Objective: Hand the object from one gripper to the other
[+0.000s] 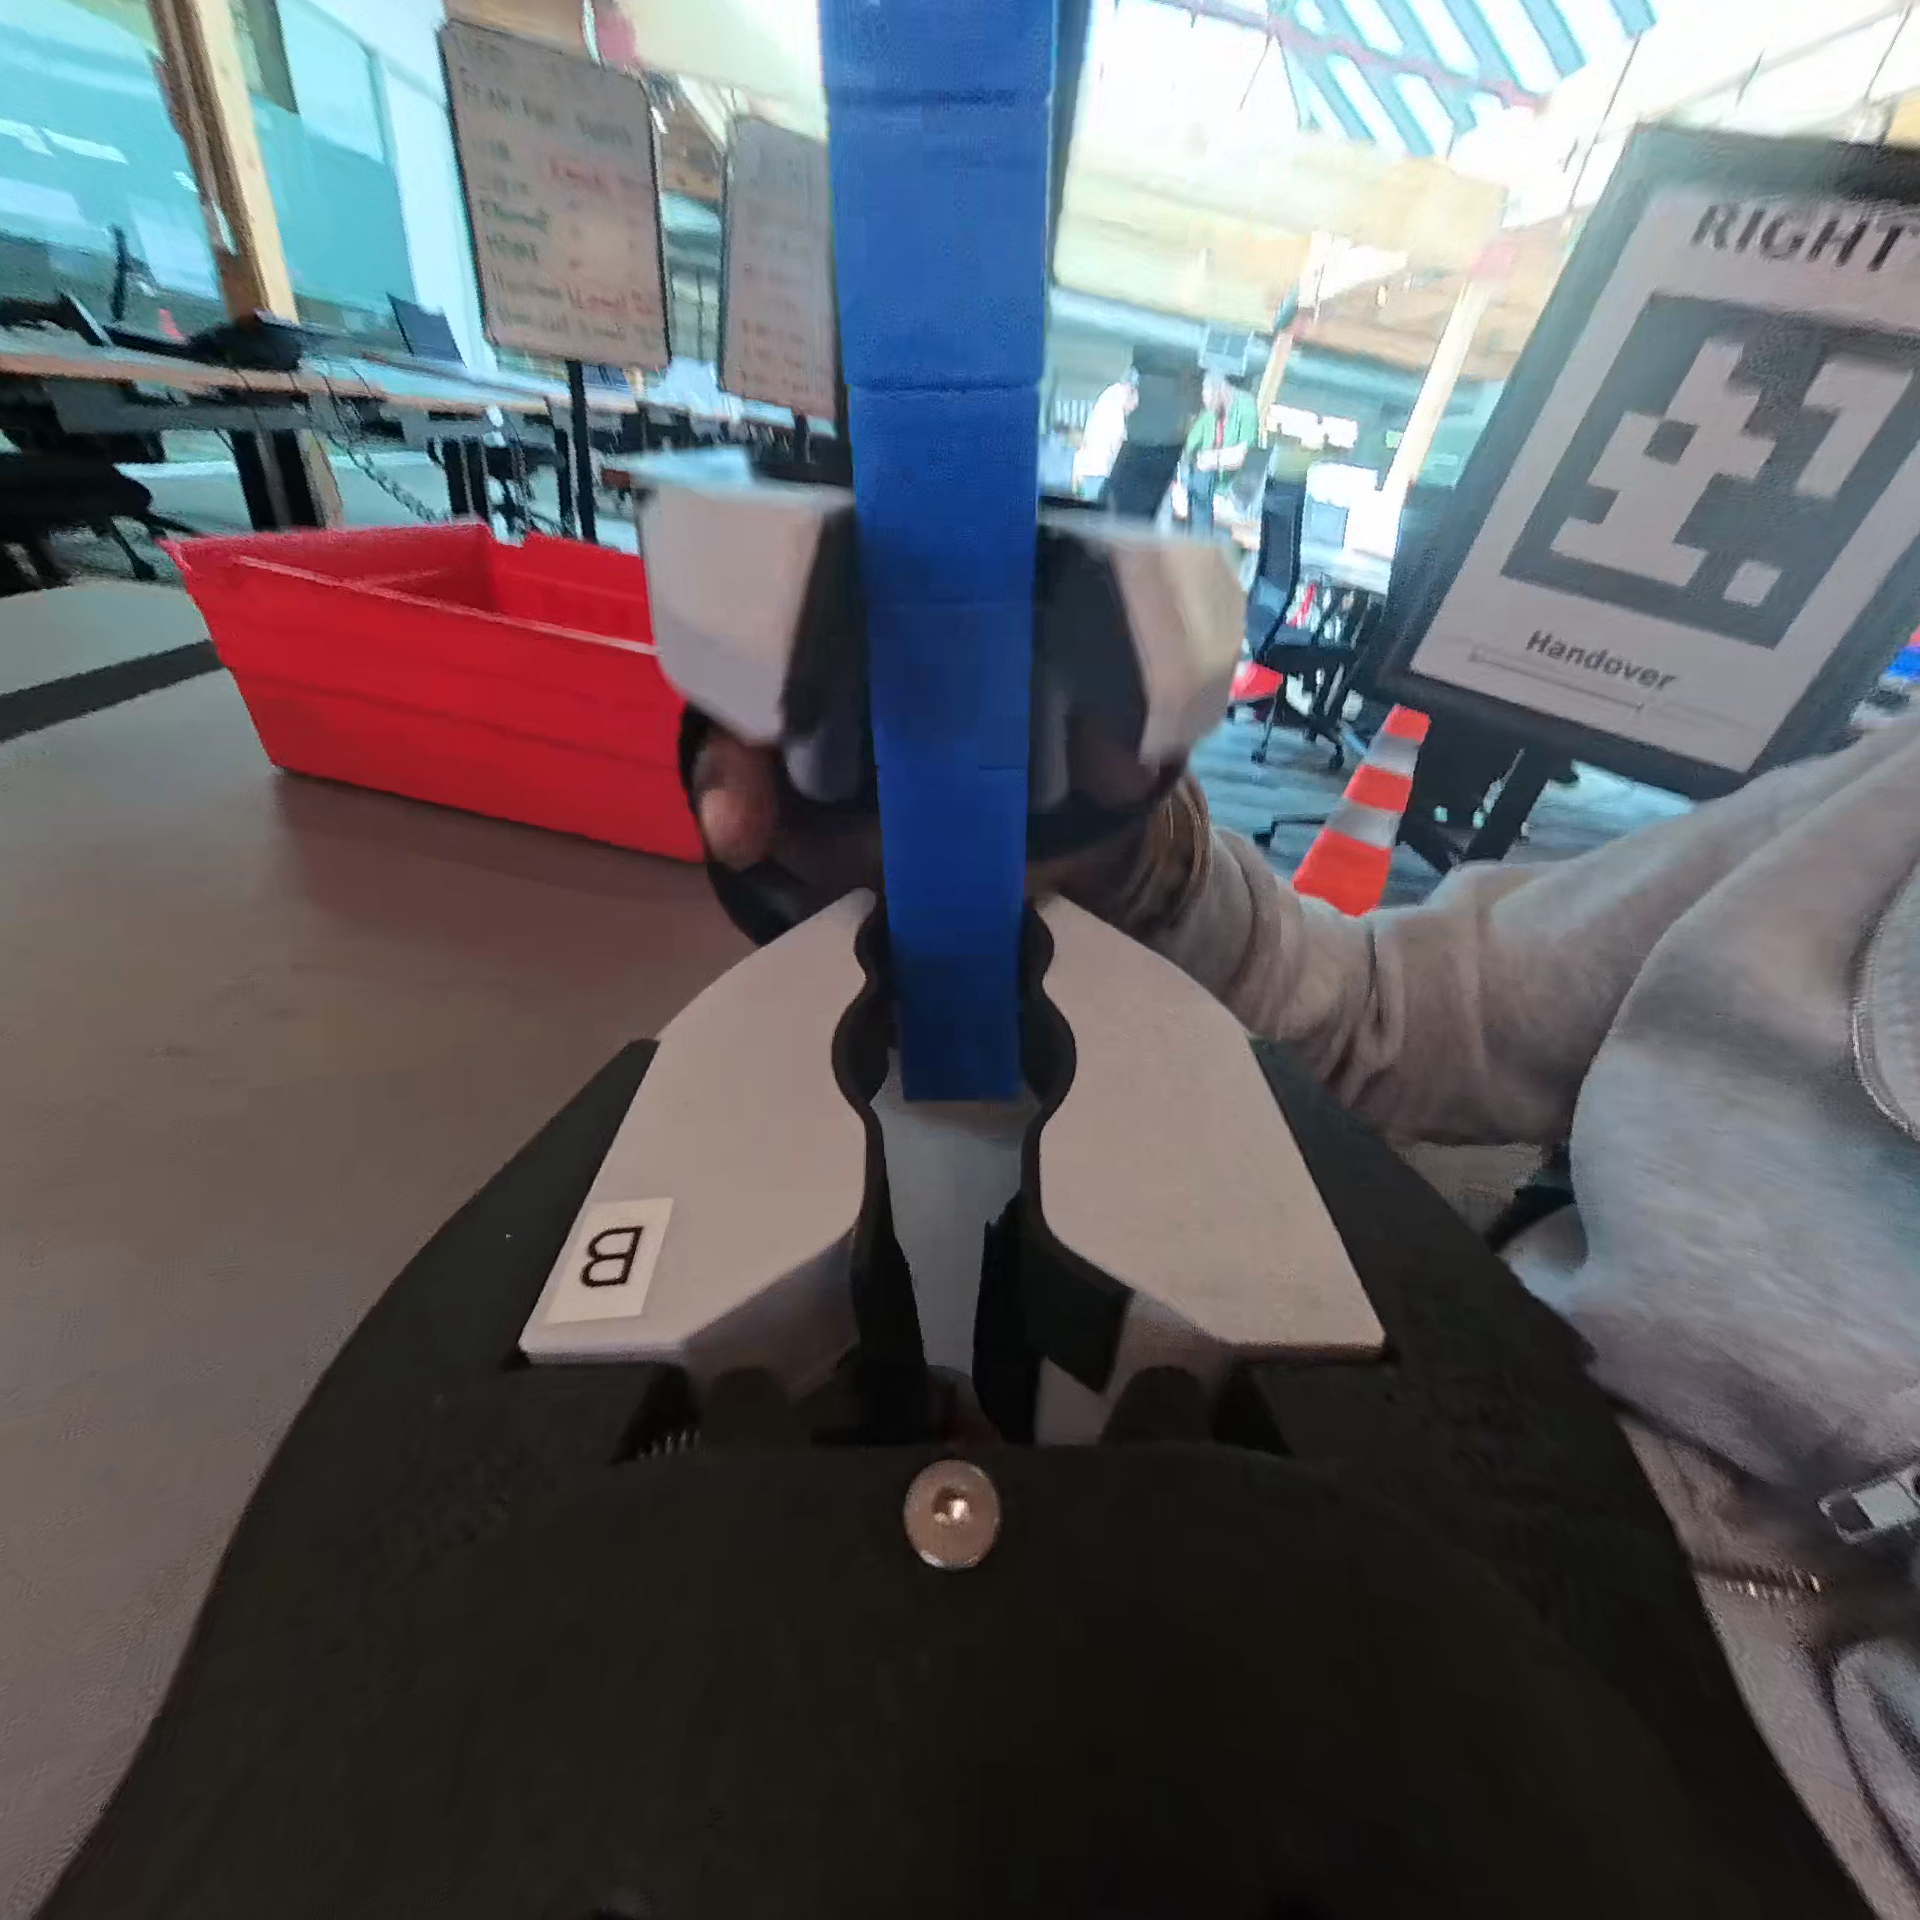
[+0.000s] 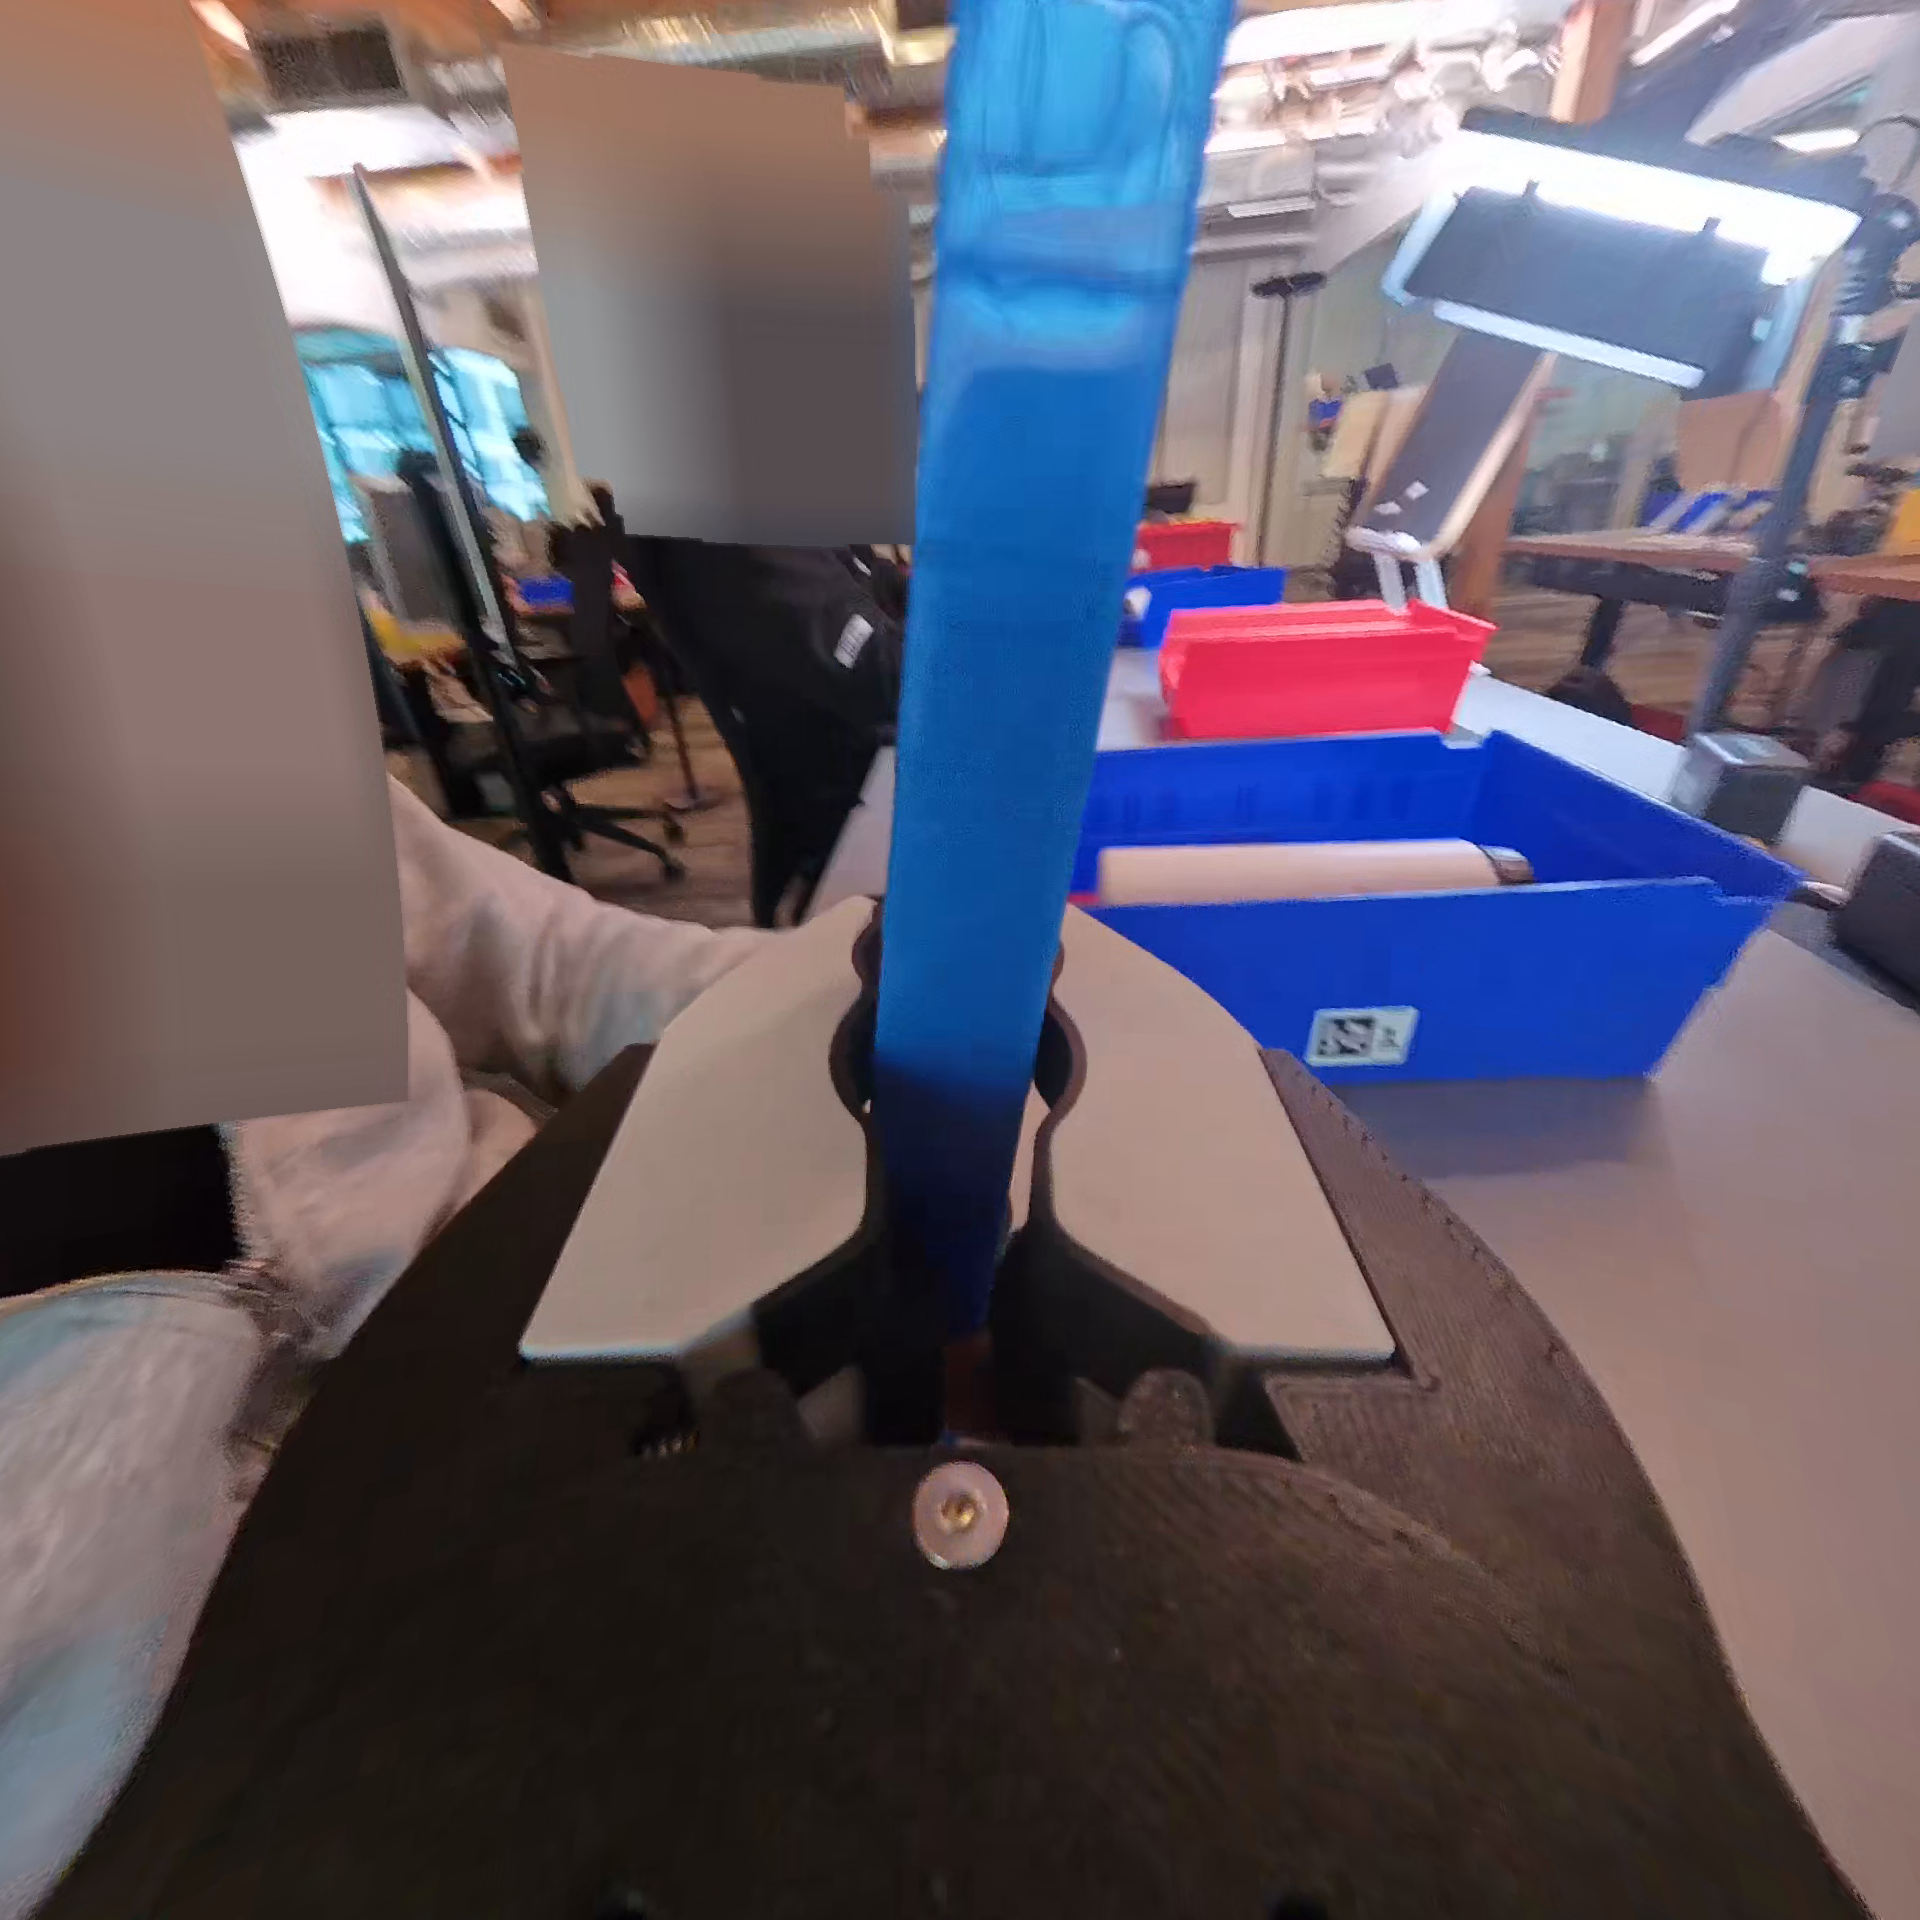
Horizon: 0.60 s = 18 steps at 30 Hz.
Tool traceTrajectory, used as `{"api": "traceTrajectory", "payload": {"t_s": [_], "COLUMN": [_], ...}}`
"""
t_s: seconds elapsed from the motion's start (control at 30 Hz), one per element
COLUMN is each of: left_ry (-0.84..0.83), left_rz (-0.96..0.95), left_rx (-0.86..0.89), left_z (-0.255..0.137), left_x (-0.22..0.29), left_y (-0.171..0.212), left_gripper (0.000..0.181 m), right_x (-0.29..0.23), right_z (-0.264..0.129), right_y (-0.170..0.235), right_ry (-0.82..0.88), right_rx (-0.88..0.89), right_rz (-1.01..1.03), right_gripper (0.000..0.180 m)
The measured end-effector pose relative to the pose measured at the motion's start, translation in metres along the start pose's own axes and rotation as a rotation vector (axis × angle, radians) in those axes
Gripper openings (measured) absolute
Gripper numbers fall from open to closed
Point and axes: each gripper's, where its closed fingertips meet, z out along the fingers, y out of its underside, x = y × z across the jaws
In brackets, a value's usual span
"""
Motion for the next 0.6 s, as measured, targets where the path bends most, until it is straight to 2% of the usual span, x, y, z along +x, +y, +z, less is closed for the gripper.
{"api": "traceTrajectory", "payload": {"t_s": [0.1, 0.2, 0.33, 0.37, 0.47, 0.6], "left_ry": [-0.012, -0.002, -0.026, -0.018, 0.001, -0.041], "left_rz": [-0.011, -0.031, -0.011, -0.016, -0.042, -0.025], "left_rx": [0.066, 0.198, 0.159, 0.152, 0.143, 0.274], "left_z": [-0.006, -0.018, -0.019, -0.02, -0.028, -0.047], "left_x": [-0.003, -0.002, -0.005, -0.004, -0.004, -0.01], "left_y": [-0.013, -0.037, -0.034, -0.035, -0.041, -0.064], "left_gripper": [0.022, 0.022, 0.022, 0.027, 0.057, 0.058], "right_x": [0.006, 0.006, 0.006, 0.006, 0.006, 0.003], "right_z": [-0.001, -0.01, -0.011, -0.012, -0.014, -0.008], "right_y": [0.0, -0.006, -0.002, -0.002, -0.002, 0.011], "right_ry": [0.074, 0.061, 0.029, 0.03, 0.031, 0.007], "right_rx": [-0.019, 0.018, -0.002, -0.003, -0.006, -0.086], "right_rz": [-0.072, -0.049, -0.012, -0.015, -0.032, -0.029], "right_gripper": [0.035, 0.027, 0.023, 0.022, 0.022, 0.022]}}
